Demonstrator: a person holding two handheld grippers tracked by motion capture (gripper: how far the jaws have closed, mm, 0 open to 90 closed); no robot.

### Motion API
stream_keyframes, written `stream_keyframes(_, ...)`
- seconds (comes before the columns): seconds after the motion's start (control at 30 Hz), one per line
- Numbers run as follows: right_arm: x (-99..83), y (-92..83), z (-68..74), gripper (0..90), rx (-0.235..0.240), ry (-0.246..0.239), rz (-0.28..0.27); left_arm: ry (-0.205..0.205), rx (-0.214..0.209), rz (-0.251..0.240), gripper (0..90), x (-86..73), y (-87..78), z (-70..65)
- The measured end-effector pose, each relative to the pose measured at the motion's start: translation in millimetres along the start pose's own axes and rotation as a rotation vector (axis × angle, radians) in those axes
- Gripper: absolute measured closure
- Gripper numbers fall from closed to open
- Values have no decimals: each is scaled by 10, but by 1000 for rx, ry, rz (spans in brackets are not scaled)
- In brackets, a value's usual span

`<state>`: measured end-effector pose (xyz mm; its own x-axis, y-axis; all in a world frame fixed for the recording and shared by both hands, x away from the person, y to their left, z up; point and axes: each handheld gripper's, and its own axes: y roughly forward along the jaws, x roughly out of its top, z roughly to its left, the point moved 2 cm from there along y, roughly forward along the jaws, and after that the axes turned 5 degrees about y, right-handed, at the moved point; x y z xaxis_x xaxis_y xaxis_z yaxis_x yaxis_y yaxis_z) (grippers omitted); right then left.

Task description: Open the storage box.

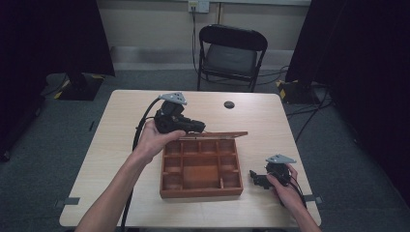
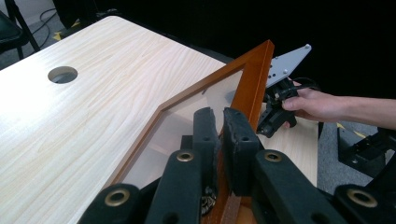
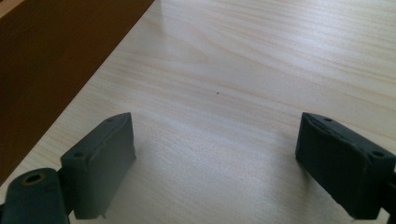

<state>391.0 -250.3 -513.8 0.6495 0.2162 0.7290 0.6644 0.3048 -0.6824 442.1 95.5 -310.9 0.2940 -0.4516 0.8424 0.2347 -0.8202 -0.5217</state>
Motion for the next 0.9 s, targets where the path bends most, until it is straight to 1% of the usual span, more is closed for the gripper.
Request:
stream_keyframes(0.33,0,-1,1,111,0,1,1,0,7,2,842,0,1,-5)
stream_keyframes(0.9,0,-1,1,111,0,1,1,-2,-1,-5,843,-1,2,2)
